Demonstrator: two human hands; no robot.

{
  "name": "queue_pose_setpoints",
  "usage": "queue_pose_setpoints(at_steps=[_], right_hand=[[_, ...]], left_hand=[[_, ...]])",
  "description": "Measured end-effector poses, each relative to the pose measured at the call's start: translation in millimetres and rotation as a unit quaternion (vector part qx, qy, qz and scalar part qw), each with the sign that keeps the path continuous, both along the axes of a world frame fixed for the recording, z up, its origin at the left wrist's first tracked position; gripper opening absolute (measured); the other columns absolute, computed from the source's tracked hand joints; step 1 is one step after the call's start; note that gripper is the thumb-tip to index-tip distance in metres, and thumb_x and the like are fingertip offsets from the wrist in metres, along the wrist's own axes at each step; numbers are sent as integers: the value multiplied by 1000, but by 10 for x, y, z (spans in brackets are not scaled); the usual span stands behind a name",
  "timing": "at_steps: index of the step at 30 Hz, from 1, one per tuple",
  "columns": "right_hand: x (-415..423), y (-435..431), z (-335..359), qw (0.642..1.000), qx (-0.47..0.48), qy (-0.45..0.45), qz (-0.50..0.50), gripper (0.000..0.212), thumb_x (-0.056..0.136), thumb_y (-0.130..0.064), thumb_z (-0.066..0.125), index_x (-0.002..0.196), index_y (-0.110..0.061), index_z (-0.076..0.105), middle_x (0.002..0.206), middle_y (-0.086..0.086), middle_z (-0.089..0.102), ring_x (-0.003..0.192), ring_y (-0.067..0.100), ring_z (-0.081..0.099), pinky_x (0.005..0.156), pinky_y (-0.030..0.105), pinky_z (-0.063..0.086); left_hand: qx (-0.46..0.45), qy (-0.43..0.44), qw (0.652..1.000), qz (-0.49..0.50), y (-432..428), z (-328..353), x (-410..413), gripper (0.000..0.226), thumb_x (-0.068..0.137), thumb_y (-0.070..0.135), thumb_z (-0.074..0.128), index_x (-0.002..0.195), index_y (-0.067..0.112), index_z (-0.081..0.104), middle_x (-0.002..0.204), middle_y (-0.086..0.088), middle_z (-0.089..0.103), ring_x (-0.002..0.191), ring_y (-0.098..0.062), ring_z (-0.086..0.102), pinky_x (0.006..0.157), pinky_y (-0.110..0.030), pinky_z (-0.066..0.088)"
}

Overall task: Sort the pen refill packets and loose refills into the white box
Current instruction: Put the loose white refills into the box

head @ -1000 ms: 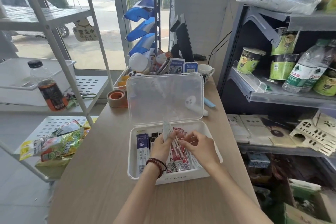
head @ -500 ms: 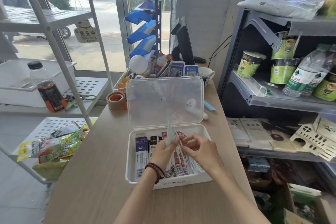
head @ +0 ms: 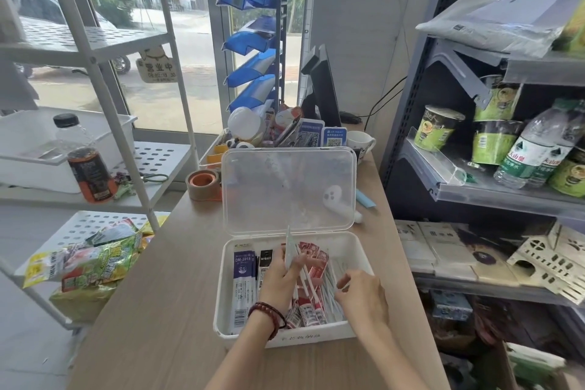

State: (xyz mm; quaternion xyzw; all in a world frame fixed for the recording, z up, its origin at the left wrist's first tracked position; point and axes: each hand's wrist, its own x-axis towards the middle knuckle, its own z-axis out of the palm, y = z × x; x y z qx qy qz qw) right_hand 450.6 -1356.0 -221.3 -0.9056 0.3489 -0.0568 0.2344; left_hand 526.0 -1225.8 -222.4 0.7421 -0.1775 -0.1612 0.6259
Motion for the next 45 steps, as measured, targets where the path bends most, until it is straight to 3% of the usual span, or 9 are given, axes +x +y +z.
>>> queue_pose_setpoints(at_steps=[2, 6, 10, 13, 18, 24, 30, 38, 45], right_hand=[[33, -4, -34, 1000, -6, 13, -10, 11, 87, -14, 64, 92, -21, 70, 93, 0, 70, 84, 17, 66, 61, 23, 43], [69, -5, -93, 998, -27, 54, -15, 14, 89, -13, 61, 95, -20, 71, 93, 0, 70, 84, 18, 67, 60, 24, 44], [56, 0, -106, 999, -18, 36, 4, 16, 91, -16, 59, 100, -22, 71, 96, -1, 71, 81, 16, 68, 61, 24, 49], [18, -12, -48, 994, 59, -80, 37, 11, 89, -38, 66, 90, -27, 70, 82, -10, 71, 71, 4, 66, 65, 25, 56], [-135, 36, 111, 949, 192, -218, 121, 12, 87, -44, 65, 85, -34, 72, 76, -18, 72, 71, -1, 68, 65, 22, 56], [-156, 43, 270, 910, 310, -248, 120, 14, 78, -34, 78, 89, -26, 73, 88, -13, 75, 83, 3, 70, 74, 22, 56], [-143, 25, 273, 922, 323, -167, 135, 25, 73, -39, 82, 94, -32, 69, 87, -16, 76, 83, 0, 71, 85, 31, 56], [-138, -19, 191, 934, 282, -169, 140, 24, 75, -42, 79, 92, -34, 64, 85, -11, 74, 80, 0, 68, 82, 28, 54], [-37, 75, 65, 995, 46, -86, 37, 7, 94, -31, 58, 100, -34, 56, 86, -17, 64, 75, 3, 63, 61, 23, 49]], left_hand=[[-10, -1, 1000, 11, -3, -15, 21, 25, 92, 44, 43, 98, 27, 60, 110, -6, 64, 80, -13, 71, 79, -27, 53], [-4, -8, 1000, 11, 1, 36, 2, 32, 96, 34, 41, 109, 11, 58, 99, -5, 69, 69, 3, 69, 66, -4, 47], [23, -14, 1000, 8, 12, 9, -2, 35, 87, 51, 39, 95, 29, 65, 88, 2, 73, 86, -6, 69, 90, -31, 45], [11, -16, 1000, 23, 11, -9, 15, 39, 85, 55, 38, 96, 31, 66, 103, 4, 69, 94, -10, 67, 81, -24, 46], [-70, 41, 996, 26, 6, 69, 6, 33, 90, 40, 46, 109, 15, 59, 101, 1, 73, 85, -28, 71, 74, -49, 57], [-13, -18, 999, -32, -12, 32, 11, 36, 95, 32, 43, 117, 9, 59, 104, 11, 71, 99, 4, 64, 81, -11, 49], [-12, -51, 998, -25, -16, 67, -33, 37, 90, 39, 45, 112, 12, 57, 98, 10, 72, 93, 3, 66, 78, -14, 51], [-6, -77, 997, 16, -13, 33, -31, 34, 77, 57, 43, 86, 34, 66, 79, 13, 71, 79, 0, 68, 70, -17, 54], [-18, -33, 999, 29, -3, 105, -52, 45, 79, 51, 48, 102, 18, 69, 76, 1, 74, 54, 9, 60, 55, -8, 43]])
